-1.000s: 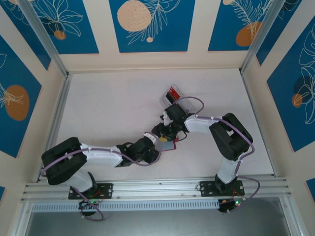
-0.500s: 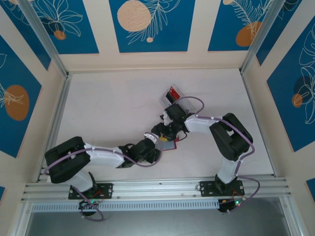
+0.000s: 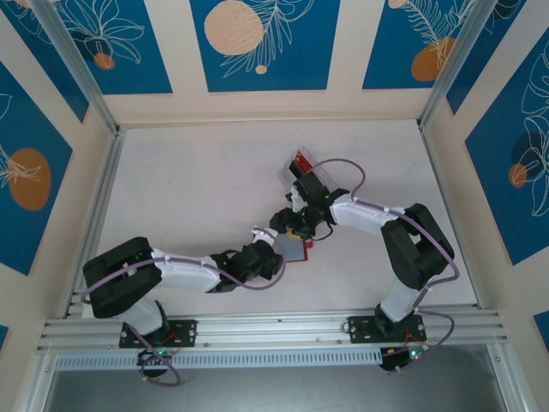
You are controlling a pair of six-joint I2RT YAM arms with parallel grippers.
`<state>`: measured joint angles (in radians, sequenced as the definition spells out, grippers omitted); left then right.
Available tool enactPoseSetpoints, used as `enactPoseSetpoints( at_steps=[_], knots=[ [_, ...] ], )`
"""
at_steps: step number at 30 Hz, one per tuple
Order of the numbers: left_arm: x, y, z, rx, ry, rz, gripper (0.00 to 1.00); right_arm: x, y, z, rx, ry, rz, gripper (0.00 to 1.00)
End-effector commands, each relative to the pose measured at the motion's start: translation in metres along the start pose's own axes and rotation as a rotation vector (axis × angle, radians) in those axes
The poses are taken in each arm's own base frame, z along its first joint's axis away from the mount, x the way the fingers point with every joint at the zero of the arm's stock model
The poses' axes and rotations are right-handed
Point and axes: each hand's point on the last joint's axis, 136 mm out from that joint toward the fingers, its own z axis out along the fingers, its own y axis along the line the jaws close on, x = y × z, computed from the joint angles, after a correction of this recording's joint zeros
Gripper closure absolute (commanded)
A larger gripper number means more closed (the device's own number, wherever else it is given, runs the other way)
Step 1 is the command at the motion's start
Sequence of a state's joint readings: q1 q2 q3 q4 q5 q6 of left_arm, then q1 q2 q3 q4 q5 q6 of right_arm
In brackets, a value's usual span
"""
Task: Put the credit cards into the card holder
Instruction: Flip over the card slot on the card holder.
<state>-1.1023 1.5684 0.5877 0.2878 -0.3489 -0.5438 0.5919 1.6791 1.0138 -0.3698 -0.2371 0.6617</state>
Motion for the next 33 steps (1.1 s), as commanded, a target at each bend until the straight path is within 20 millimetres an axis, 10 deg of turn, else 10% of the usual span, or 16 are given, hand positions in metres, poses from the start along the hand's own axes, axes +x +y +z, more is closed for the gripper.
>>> enactPoseSetpoints(
  at_steps=[1, 33],
  knots=[
    [0.033, 0.013, 0.004, -0.058, 0.115, 0.039, 0.52, 0.0, 0.024, -0.03, -0.056, -0.048, -0.058, 0.36],
    [-0.007, 0.042, -0.018, -0.116, 0.102, -0.076, 0.55, 0.016, -0.011, -0.01, 0.069, -0.059, -0.038, 0.46]
  ],
)
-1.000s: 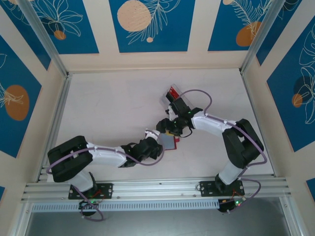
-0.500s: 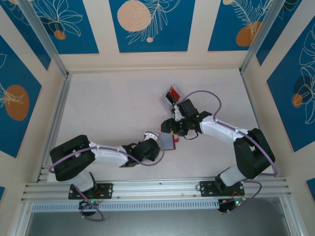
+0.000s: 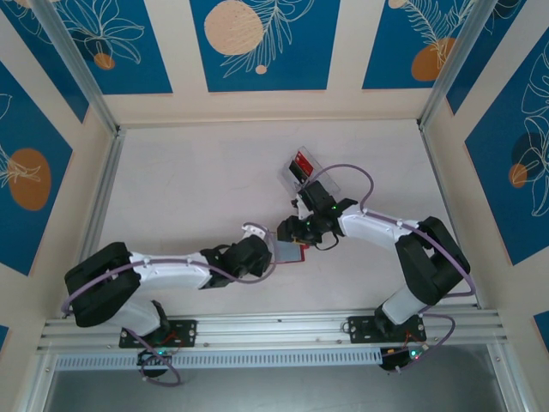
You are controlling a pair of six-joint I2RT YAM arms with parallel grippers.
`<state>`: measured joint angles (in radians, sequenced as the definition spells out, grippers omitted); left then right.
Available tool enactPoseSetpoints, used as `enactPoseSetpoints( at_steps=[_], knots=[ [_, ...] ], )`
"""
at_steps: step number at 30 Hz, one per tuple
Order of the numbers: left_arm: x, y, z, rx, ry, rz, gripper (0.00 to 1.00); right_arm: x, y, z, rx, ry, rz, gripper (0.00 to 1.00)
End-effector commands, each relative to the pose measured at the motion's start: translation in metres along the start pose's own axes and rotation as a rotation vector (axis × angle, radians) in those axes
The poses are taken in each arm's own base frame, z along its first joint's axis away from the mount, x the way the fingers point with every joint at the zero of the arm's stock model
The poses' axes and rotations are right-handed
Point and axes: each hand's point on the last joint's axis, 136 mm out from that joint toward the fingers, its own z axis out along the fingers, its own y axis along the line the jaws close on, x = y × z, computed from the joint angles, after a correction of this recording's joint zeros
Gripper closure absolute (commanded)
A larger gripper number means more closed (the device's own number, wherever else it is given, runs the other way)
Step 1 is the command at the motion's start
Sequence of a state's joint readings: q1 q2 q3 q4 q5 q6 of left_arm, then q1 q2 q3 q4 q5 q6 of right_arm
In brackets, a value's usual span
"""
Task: Put the credit cards into the card holder
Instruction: Flip over the card slot on the card holder.
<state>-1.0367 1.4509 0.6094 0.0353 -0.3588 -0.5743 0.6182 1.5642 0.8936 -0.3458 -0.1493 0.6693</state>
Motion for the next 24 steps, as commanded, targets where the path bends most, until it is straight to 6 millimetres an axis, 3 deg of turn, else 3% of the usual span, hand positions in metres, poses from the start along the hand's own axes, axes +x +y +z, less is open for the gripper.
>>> enactPoseSetpoints(
  at_steps=[1, 11, 18, 24],
  knots=[
    [-0.009, 0.008, 0.006, -0.01, 0.037, -0.045, 0.56, -0.004, 0.004, -0.001, 0.016, -0.008, -0.02, 0.47],
    [0.001, 0.018, 0.026, -0.004, 0.133, -0.044, 0.61, -0.014, 0.002, -0.022, 0.084, -0.057, -0.071, 0.5],
    [0.021, 0.026, 0.032, -0.019, 0.176, -0.062, 0.65, -0.049, -0.001, -0.057, 0.228, -0.153, -0.159, 0.58],
    [0.028, 0.025, 0.03, 0.01, 0.173, -0.08, 0.66, -0.086, -0.02, -0.074, 0.435, -0.209, -0.224, 0.66]
  ],
)
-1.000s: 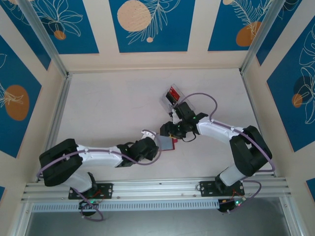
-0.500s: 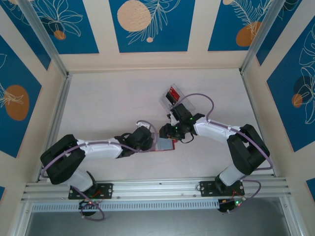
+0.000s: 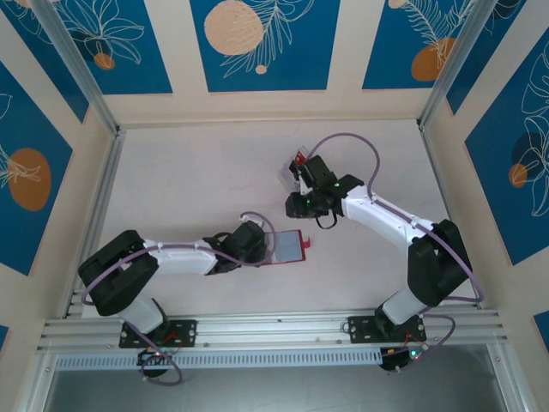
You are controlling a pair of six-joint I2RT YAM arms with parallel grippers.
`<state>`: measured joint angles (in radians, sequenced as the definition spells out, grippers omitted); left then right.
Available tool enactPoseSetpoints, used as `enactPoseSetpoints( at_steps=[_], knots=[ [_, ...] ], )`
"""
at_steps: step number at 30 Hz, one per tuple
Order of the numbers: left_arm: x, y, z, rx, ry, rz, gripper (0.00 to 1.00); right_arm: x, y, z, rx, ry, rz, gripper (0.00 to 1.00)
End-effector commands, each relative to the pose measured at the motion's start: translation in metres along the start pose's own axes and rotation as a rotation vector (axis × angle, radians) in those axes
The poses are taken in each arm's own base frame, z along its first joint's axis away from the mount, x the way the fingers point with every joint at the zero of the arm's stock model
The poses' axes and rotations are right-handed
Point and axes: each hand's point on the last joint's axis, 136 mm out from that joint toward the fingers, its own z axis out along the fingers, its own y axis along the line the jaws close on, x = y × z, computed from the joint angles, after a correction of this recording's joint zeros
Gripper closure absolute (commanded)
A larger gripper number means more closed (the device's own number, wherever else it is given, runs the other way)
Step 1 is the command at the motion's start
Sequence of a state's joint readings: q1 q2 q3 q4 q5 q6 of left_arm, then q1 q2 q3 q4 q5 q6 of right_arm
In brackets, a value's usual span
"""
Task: Put the credit cards into the card holder
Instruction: Flip over the card slot on the card holder, then pick up the credit card from the storage box.
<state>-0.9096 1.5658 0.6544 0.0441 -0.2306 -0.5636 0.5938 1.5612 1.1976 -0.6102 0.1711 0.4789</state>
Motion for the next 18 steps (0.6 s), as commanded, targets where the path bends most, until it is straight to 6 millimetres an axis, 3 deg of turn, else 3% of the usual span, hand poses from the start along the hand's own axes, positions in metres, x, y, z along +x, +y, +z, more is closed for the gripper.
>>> enactPoseSetpoints(
  at_steps=[1, 9, 18],
  knots=[
    [0.024, 0.006, 0.003, 0.014, 0.074, -0.009, 0.66, -0.013, -0.033, 0.001, 0.201, 0.01, -0.077, 0.67],
    [0.028, 0.005, 0.002, 0.036, 0.079, -0.013, 0.66, -0.042, -0.057, 0.025, 0.37, 0.039, -0.156, 0.73],
    [0.033, 0.005, 0.001, 0.047, 0.082, -0.022, 0.65, -0.046, -0.071, 0.044, 0.467, 0.081, -0.196, 0.73]
  ],
)
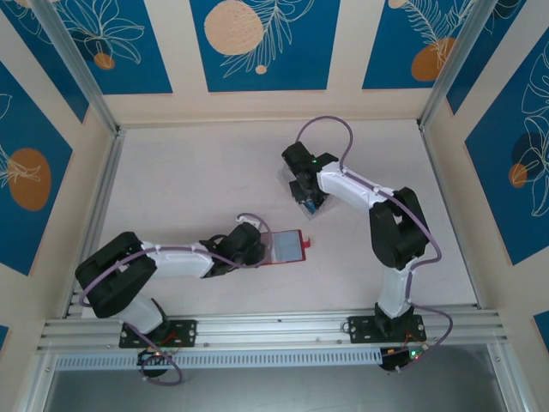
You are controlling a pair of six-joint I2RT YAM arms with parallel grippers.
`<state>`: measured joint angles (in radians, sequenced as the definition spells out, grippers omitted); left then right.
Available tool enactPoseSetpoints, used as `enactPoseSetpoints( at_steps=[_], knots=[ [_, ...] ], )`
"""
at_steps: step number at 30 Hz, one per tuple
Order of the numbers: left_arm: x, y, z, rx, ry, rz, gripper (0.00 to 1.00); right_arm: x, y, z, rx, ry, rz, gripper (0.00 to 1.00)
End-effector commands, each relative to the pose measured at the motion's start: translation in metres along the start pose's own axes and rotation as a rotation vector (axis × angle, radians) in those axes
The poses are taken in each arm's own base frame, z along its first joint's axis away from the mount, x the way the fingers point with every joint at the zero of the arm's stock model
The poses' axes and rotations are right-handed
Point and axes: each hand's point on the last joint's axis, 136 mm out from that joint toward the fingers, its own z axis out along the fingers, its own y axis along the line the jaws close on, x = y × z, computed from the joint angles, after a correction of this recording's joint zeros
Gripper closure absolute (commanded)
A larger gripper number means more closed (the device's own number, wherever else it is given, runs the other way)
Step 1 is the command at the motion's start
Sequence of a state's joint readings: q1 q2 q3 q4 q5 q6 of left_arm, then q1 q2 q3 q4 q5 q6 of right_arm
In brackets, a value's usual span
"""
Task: Put the credit cards into the card holder
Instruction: Pick up the credit card from the storage box.
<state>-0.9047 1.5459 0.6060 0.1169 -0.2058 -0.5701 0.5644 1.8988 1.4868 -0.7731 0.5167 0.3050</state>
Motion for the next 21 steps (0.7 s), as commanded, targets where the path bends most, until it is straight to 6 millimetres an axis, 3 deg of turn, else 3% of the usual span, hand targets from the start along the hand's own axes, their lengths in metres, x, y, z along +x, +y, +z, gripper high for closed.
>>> enactPoseSetpoints(
  at_steps=[1, 21],
  knots=[
    [0.032, 0.008, 0.002, 0.005, 0.108, -0.005, 0.65, -0.002, -0.01, 0.001, 0.07, 0.01, -0.035, 0.73],
    [0.031, 0.004, 0.004, 0.021, 0.11, -0.013, 0.65, 0.004, 0.0, 0.023, 0.055, 0.056, -0.072, 0.74]
  ],
)
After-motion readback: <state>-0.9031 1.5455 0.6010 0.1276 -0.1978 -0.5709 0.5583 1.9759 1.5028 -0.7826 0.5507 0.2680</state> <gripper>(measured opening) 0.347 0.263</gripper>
